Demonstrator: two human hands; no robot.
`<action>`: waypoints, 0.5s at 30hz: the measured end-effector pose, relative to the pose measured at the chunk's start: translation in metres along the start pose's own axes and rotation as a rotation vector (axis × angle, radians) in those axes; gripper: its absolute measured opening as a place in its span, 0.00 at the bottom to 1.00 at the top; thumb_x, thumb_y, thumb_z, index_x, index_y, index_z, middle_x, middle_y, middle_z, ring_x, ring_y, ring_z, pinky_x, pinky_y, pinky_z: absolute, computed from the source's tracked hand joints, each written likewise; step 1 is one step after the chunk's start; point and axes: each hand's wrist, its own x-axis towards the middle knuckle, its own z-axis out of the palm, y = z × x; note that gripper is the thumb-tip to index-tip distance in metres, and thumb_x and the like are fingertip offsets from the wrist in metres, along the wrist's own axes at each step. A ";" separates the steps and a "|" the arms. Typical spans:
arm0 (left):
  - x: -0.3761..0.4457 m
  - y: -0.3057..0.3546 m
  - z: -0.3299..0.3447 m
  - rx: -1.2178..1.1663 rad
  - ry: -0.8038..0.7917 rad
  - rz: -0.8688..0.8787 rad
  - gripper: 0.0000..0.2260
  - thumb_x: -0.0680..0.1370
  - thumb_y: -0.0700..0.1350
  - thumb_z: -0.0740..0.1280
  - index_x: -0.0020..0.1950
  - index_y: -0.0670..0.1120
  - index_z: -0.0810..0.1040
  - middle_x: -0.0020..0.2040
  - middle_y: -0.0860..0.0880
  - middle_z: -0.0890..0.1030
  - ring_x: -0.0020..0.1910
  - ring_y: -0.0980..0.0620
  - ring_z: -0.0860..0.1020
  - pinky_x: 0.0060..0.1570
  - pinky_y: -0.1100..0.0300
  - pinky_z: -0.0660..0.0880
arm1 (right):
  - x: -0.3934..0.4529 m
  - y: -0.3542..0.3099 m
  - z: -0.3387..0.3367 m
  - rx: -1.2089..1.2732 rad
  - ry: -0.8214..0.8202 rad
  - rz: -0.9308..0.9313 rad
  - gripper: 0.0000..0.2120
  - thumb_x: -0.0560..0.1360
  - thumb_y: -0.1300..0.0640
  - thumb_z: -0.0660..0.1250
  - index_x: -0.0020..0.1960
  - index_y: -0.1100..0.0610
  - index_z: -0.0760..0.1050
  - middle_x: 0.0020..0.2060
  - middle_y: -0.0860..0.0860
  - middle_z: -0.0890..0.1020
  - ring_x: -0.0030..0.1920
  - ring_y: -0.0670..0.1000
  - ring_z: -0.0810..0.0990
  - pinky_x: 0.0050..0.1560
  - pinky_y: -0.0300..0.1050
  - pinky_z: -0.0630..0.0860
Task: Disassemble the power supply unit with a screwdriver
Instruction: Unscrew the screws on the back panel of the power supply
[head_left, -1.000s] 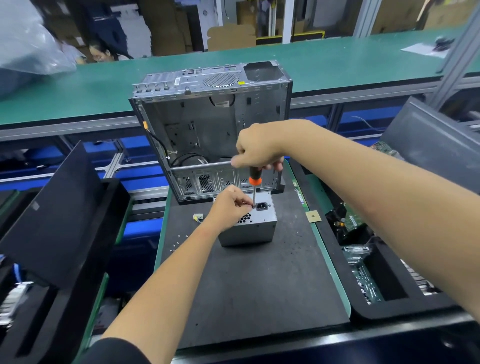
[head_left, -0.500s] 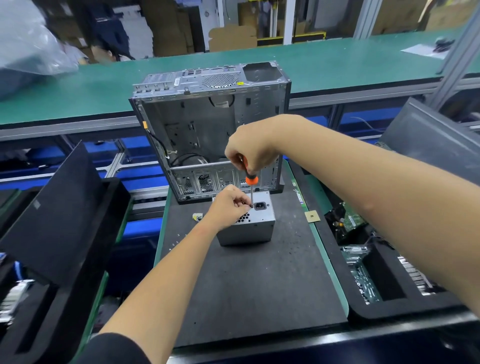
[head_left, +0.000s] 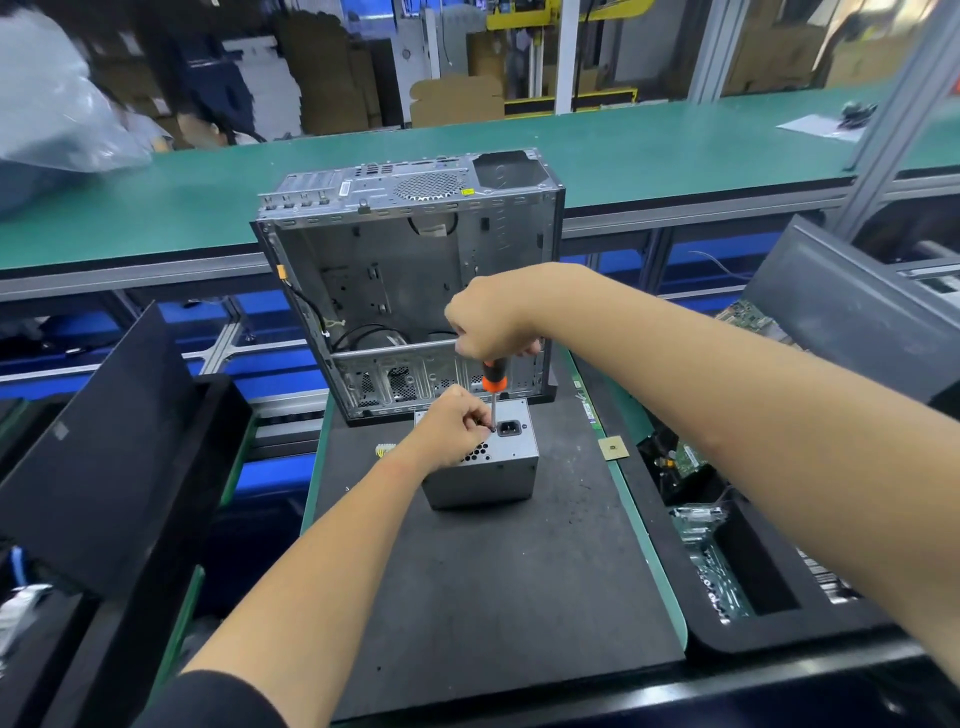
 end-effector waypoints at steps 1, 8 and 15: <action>0.000 -0.001 0.001 0.013 0.001 0.006 0.05 0.74 0.32 0.67 0.41 0.39 0.79 0.45 0.50 0.70 0.35 0.60 0.68 0.37 0.73 0.67 | 0.000 0.002 -0.001 0.025 -0.007 -0.028 0.09 0.78 0.55 0.60 0.47 0.60 0.73 0.31 0.55 0.83 0.28 0.53 0.80 0.34 0.45 0.75; 0.001 0.001 -0.001 -0.020 -0.019 -0.032 0.07 0.73 0.31 0.66 0.37 0.40 0.78 0.42 0.43 0.75 0.30 0.54 0.69 0.37 0.61 0.71 | -0.004 0.004 -0.004 0.170 0.008 -0.127 0.09 0.70 0.60 0.71 0.49 0.55 0.75 0.42 0.49 0.79 0.40 0.52 0.81 0.37 0.42 0.73; 0.002 0.002 -0.001 -0.026 -0.013 -0.038 0.12 0.73 0.31 0.66 0.33 0.45 0.75 0.45 0.33 0.80 0.28 0.52 0.68 0.35 0.63 0.69 | 0.005 -0.013 -0.005 0.159 0.012 0.110 0.25 0.82 0.45 0.51 0.37 0.61 0.71 0.13 0.51 0.73 0.19 0.53 0.77 0.33 0.45 0.72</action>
